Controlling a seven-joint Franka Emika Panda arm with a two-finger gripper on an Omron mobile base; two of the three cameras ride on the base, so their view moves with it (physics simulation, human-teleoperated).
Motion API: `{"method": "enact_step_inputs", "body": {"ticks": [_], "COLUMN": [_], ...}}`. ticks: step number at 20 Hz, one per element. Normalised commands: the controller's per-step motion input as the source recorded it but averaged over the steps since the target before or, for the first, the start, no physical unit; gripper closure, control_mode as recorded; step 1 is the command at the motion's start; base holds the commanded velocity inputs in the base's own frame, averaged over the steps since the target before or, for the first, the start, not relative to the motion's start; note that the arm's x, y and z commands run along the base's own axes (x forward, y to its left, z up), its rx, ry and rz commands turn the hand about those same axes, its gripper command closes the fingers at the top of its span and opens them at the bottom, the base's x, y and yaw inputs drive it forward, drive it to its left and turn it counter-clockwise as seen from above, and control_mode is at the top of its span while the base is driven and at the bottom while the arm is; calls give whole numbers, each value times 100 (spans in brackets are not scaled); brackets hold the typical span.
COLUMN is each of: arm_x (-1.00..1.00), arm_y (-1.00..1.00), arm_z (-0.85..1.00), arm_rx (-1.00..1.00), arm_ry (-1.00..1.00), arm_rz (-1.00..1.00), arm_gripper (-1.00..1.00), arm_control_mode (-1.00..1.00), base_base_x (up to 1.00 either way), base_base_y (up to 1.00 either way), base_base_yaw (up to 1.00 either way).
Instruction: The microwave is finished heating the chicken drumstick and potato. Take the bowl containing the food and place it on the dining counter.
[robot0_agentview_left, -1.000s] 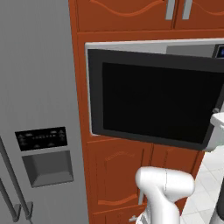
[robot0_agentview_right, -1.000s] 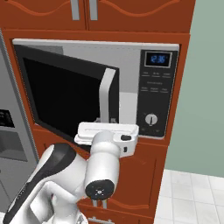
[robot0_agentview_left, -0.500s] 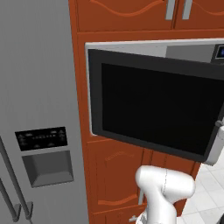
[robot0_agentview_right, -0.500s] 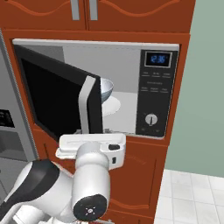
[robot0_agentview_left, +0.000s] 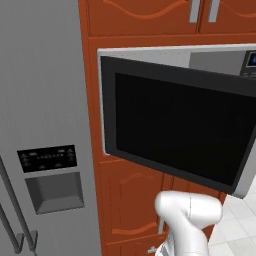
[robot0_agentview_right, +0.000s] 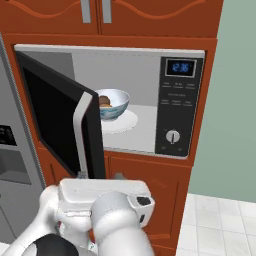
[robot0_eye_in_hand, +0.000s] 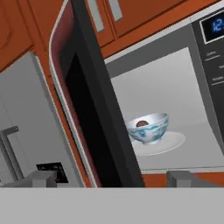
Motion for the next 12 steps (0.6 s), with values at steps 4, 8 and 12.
{"method": "enact_step_inputs", "body": {"ticks": [4, 8, 12], "arm_x": [-52, 31, 79], "arm_y": [16, -32, -33], "arm_z": [0, -1, -1], "arm_rx": [-1, 44, 62], "arm_ry": [-10, 30, 57], "arm_rz": [11, 2, 0], "arm_gripper": [-100, -100, -100], "arm_control_mode": [-100, -100, -100], "base_base_x": [0, 0, 0], "base_base_y": [0, 0, 0], "base_base_yaw": [0, 0, 0]}}
